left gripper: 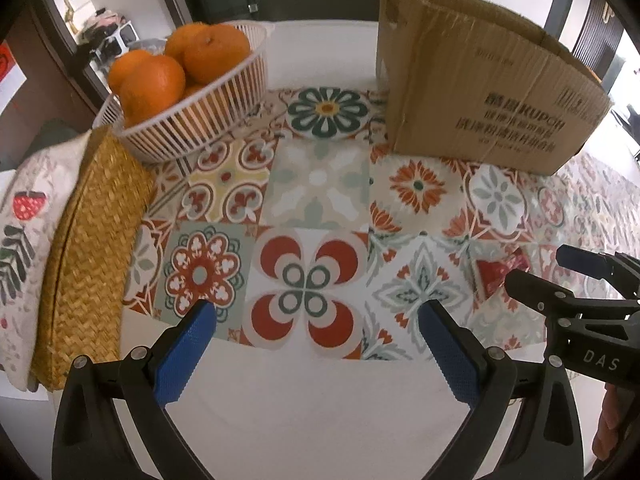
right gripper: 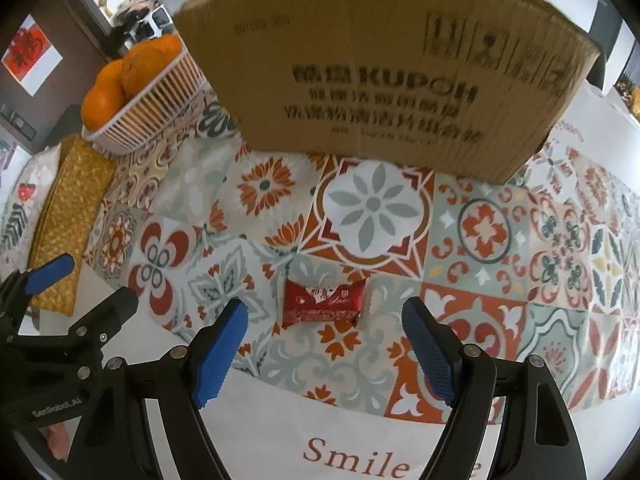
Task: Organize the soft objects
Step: 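Withdraw the right tool from the box toward the red candy packet, then close the right tool on the red candy packet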
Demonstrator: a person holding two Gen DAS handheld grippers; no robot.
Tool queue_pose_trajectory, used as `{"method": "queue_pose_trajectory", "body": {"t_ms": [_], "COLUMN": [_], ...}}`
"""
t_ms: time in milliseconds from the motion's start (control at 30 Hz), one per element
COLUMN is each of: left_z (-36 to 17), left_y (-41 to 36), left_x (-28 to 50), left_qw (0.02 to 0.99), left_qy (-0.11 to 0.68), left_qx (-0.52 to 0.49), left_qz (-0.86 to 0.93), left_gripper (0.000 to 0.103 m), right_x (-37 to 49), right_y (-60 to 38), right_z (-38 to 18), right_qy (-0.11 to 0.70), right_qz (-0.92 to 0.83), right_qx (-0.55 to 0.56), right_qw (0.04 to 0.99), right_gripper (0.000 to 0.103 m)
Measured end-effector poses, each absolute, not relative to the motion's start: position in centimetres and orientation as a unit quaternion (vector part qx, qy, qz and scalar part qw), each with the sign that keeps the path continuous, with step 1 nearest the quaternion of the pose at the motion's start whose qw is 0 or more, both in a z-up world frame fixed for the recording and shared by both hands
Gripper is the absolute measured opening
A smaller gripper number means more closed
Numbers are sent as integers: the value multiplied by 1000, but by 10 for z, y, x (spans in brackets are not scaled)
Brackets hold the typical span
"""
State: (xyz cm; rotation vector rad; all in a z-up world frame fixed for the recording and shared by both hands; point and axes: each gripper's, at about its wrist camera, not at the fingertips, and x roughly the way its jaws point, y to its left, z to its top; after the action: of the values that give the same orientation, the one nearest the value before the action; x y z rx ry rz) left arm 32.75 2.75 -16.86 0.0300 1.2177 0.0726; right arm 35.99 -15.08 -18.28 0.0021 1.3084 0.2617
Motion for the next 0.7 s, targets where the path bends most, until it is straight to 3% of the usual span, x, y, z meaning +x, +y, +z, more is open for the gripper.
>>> {"method": "queue_pose_trajectory", "body": {"t_ms": [700], "left_z": [-204], "left_y": [37], "left_x": [329], "left_qw": [793], "left_qy": [607], "left_qx": [0], "left_qz": [46], "left_gripper": [103], "right_x": [371], "right_y": [-137], "right_z": [-227], "right_qy": [635], "right_qz": [122], "right_qx": [-25], "right_qw": [762], "right_gripper": [78]}}
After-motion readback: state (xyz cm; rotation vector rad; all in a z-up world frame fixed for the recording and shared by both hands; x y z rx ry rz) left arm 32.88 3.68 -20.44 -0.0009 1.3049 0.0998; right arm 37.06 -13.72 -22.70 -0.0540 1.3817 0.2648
